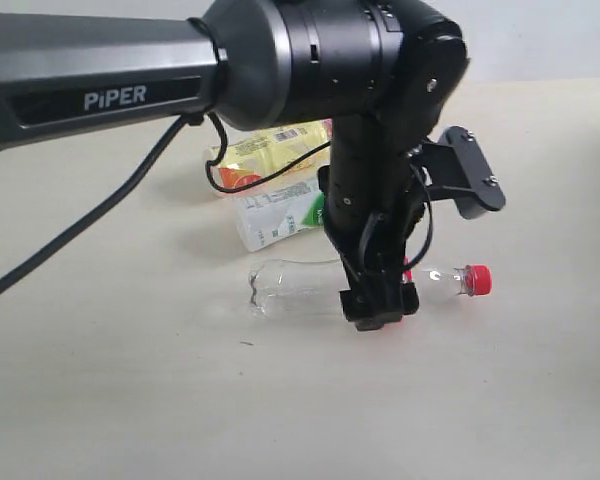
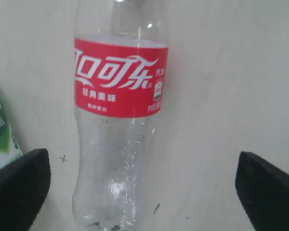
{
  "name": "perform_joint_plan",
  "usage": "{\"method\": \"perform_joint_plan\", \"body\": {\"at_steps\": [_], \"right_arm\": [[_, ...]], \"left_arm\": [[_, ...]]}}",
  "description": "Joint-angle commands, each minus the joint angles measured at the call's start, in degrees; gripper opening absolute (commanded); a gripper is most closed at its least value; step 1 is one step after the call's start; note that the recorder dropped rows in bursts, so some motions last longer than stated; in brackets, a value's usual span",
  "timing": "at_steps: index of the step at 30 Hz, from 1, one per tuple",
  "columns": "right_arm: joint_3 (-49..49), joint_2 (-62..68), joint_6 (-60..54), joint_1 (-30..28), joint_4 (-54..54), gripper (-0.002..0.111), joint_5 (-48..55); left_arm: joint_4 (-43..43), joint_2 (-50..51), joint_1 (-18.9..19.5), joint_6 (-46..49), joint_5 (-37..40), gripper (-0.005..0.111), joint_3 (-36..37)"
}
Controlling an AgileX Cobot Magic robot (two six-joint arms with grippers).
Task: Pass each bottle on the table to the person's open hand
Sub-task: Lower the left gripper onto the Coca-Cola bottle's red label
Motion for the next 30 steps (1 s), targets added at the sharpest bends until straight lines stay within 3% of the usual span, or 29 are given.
{"method": "perform_joint_plan", "body": {"at_steps": [1,16,30], "right_arm": [[0.3,-0.3,-0.2,0.2,-0.2,0.0,-0.4],[0.3,-0.3,-0.2,0.2,-0.2,0.0,-0.4],[0.3,-0.3,-0.3,0.2,-0.2,0.0,-0.4]], "left_arm": [[-3.3,-0.2,2.7,1.1,0.0,0.105,1.6],[-1.9,0.0,3.2,2.8,-4.1,0.105,6.0],[-1.5,0.0,3.2,2.6,-13.0,0.105,6.9]]}}
